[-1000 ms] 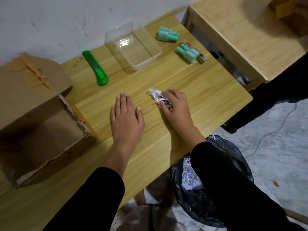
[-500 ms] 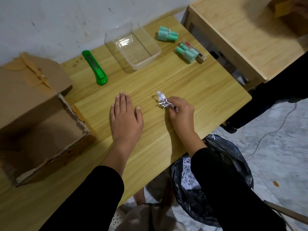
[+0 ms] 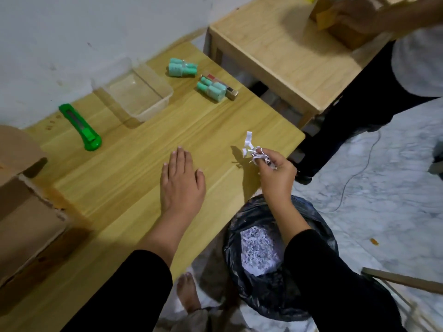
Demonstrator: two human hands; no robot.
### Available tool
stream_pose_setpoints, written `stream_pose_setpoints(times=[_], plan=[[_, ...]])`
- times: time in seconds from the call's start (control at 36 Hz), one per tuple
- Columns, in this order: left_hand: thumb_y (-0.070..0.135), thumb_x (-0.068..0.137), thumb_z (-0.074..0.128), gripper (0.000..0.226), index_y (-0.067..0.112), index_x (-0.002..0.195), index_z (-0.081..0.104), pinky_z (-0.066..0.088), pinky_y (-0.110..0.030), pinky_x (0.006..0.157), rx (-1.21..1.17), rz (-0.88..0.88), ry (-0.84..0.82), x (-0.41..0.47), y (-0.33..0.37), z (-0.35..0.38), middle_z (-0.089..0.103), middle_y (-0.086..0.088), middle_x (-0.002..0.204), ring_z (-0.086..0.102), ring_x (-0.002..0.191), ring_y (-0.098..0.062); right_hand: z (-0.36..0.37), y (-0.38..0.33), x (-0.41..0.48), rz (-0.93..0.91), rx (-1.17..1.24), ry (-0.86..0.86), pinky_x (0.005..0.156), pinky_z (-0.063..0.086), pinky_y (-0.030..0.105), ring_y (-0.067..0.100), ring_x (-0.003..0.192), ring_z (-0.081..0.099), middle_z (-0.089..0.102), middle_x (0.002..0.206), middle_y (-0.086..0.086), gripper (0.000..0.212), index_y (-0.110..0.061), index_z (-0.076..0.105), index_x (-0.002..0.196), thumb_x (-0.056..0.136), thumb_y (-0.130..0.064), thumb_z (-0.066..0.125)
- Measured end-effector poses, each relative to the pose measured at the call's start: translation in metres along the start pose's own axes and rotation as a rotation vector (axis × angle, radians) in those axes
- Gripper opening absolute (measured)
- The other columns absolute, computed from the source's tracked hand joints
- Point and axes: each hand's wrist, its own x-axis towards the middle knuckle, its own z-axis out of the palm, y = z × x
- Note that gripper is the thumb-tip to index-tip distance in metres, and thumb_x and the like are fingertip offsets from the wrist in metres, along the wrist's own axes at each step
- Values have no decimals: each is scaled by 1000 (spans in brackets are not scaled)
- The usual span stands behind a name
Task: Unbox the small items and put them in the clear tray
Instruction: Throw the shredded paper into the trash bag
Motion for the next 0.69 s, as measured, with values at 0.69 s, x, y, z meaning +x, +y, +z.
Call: stream_pose_setpoints(times=[0.69], plan=[[28,95,34,61,-3,145,18,7,-45,118,82,15,88,14,53,36,14,-18,155,8,144,-33,-153,191,-70,513,-432,-79,94,34,23,28,122,49,47,136,17,44,-2,51,129,87,-11,60]])
